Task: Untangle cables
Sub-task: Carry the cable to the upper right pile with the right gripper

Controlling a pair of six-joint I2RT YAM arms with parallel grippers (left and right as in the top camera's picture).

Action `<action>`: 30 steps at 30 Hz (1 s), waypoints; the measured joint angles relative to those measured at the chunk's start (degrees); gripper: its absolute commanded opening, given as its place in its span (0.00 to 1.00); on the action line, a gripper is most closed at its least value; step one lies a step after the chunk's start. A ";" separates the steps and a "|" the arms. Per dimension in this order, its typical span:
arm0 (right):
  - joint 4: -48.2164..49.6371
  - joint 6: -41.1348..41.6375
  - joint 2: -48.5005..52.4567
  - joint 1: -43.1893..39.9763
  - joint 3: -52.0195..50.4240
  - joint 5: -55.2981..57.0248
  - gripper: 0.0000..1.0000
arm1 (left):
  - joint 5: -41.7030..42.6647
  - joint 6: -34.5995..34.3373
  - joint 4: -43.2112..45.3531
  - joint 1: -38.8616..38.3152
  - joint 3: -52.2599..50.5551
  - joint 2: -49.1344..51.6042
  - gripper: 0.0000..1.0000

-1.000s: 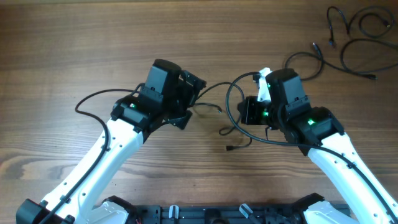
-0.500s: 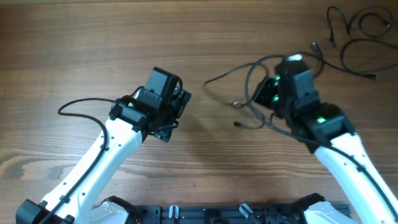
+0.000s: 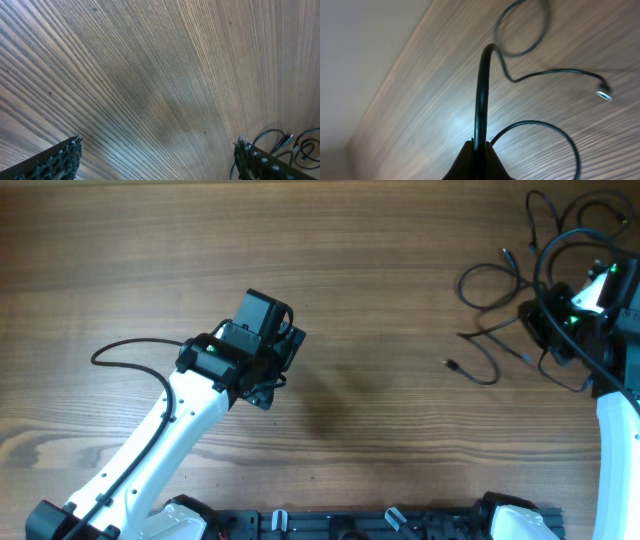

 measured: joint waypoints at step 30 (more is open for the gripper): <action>17.09 -32.96 28.11 -3.87 -0.20 51.74 0.04 | -0.24 0.00 0.70 0.00 0.02 0.00 1.00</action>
